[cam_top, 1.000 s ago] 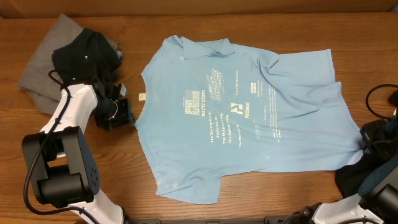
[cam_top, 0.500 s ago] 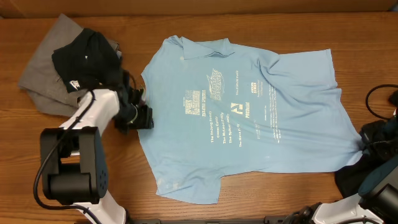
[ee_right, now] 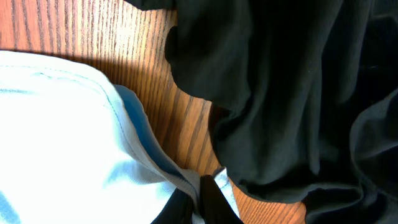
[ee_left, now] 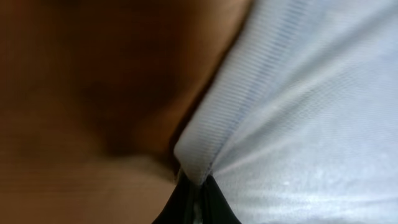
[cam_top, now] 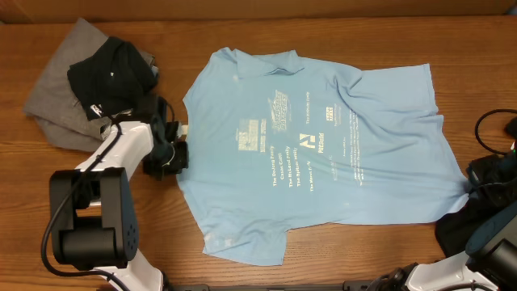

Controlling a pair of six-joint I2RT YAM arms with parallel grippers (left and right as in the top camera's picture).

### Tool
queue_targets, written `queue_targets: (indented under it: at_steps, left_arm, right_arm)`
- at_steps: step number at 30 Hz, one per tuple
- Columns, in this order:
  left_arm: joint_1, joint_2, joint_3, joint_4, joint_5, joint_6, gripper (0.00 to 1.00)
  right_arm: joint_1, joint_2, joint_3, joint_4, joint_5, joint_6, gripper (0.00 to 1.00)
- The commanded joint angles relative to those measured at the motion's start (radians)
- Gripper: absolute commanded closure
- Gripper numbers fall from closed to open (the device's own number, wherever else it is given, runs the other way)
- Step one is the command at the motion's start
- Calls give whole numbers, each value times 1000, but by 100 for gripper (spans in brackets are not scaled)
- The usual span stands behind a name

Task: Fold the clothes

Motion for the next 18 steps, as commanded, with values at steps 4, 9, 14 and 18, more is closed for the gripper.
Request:
queue_targets:
  at_steps: [4,9,14,18]
  left_arm:
    - [159,-27,-18,-84,-153,-108,96]
    - [245,-121,22,-119,-153,-91,96]
    - [258,-176,45,-132,-148,-69,67]
    - [257,-176,45,-145,-122,-46,59]
  right_arm:
    - [11,-26,12,-13,-71,-51,93]
    - [12,-26,11,-53,-67,-77,92]
    - [12,-26,8,-87,-53,-80,56]
    - [12,-26,14,-56,-64,-80,35]
